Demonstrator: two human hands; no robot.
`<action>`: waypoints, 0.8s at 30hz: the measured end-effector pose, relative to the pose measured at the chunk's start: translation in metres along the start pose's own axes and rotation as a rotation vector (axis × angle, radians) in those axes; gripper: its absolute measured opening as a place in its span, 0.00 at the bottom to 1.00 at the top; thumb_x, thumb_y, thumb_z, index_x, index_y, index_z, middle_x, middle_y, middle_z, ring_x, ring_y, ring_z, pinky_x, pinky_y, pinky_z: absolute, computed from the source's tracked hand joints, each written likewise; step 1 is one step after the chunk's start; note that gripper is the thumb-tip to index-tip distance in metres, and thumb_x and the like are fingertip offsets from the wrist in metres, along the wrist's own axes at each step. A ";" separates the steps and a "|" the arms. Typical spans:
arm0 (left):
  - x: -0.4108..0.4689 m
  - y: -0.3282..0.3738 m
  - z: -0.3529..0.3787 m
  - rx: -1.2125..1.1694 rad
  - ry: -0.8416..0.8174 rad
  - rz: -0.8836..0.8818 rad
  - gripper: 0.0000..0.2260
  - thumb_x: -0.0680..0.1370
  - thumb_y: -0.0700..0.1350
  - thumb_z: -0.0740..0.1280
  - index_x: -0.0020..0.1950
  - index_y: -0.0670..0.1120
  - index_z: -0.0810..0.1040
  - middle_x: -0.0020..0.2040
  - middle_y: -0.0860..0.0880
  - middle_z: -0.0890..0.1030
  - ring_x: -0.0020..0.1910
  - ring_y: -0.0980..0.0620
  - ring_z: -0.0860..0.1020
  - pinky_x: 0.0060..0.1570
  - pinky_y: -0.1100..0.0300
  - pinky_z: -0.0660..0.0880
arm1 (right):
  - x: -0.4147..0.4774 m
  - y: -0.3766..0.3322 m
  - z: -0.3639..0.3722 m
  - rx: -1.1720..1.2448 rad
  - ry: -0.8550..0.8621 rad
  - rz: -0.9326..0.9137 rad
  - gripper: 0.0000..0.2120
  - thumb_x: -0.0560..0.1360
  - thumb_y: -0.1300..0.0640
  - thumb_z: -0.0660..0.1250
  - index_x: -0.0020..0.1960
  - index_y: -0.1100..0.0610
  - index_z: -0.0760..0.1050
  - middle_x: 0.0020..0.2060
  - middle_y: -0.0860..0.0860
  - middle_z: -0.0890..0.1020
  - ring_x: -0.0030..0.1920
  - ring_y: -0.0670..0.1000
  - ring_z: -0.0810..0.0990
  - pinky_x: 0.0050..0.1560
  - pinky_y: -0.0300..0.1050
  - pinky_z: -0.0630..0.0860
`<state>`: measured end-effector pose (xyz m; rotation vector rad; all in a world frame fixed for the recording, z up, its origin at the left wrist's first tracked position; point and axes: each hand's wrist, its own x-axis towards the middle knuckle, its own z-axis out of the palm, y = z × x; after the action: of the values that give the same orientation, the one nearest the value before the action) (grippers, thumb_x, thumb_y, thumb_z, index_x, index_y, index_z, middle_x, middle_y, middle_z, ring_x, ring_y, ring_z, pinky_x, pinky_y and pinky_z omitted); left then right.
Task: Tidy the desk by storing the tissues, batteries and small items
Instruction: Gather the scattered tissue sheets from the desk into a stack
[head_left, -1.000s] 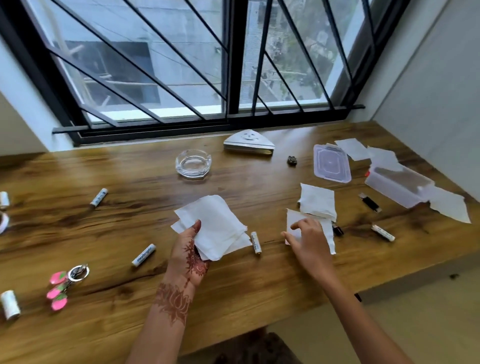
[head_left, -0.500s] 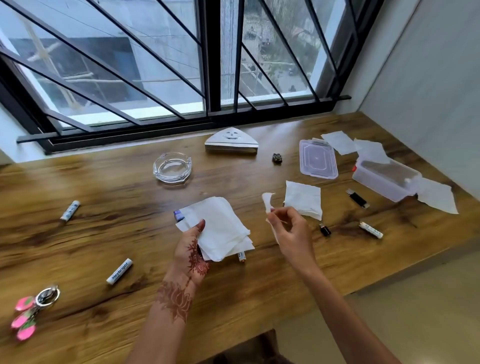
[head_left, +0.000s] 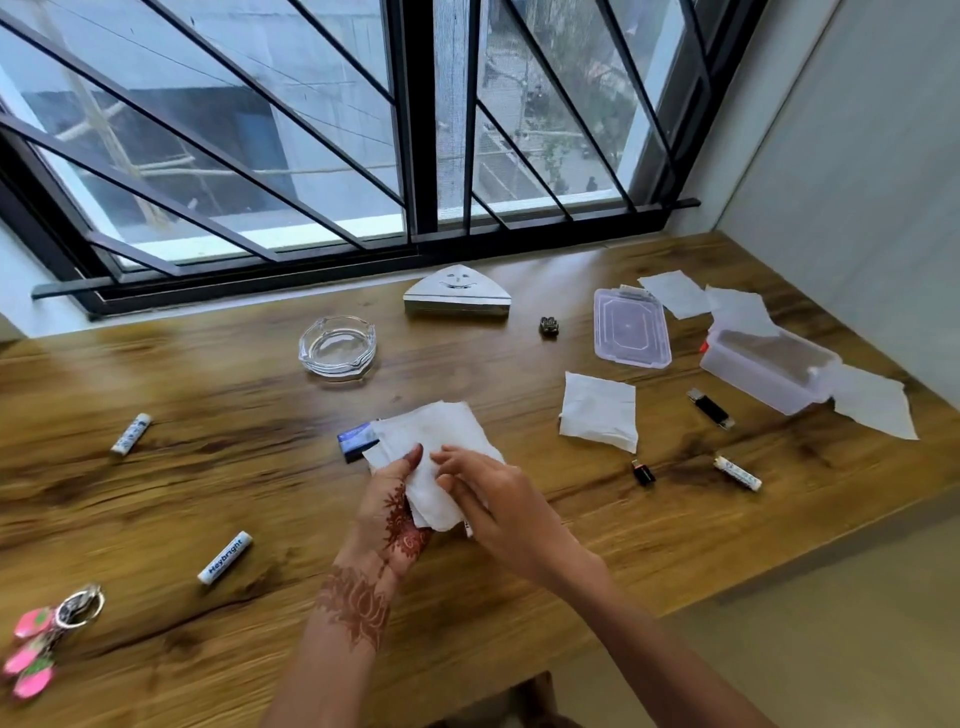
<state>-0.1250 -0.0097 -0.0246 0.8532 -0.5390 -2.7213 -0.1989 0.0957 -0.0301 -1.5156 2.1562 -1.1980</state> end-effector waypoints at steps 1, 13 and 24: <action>0.001 -0.001 0.001 0.018 0.015 0.012 0.12 0.80 0.44 0.56 0.50 0.38 0.76 0.36 0.42 0.84 0.33 0.48 0.83 0.31 0.54 0.81 | 0.002 0.004 -0.005 -0.004 0.035 0.022 0.10 0.79 0.58 0.59 0.57 0.61 0.75 0.62 0.53 0.77 0.65 0.47 0.72 0.63 0.39 0.70; 0.016 -0.005 0.011 0.039 0.127 0.069 0.08 0.79 0.40 0.59 0.52 0.43 0.77 0.39 0.45 0.85 0.40 0.45 0.83 0.37 0.46 0.79 | -0.018 0.121 -0.104 -0.420 0.185 0.409 0.13 0.74 0.58 0.67 0.58 0.58 0.75 0.59 0.54 0.77 0.61 0.51 0.74 0.58 0.40 0.70; 0.024 -0.015 0.024 0.042 0.116 0.077 0.08 0.80 0.40 0.58 0.49 0.42 0.76 0.37 0.45 0.85 0.34 0.48 0.84 0.32 0.49 0.80 | -0.023 0.153 -0.123 -0.421 0.037 0.467 0.10 0.75 0.64 0.65 0.54 0.60 0.79 0.63 0.52 0.76 0.63 0.50 0.73 0.62 0.44 0.69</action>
<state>-0.1604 0.0024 -0.0242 0.9724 -0.5940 -2.5812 -0.3659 0.1940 -0.0703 -1.0171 2.7039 -0.6504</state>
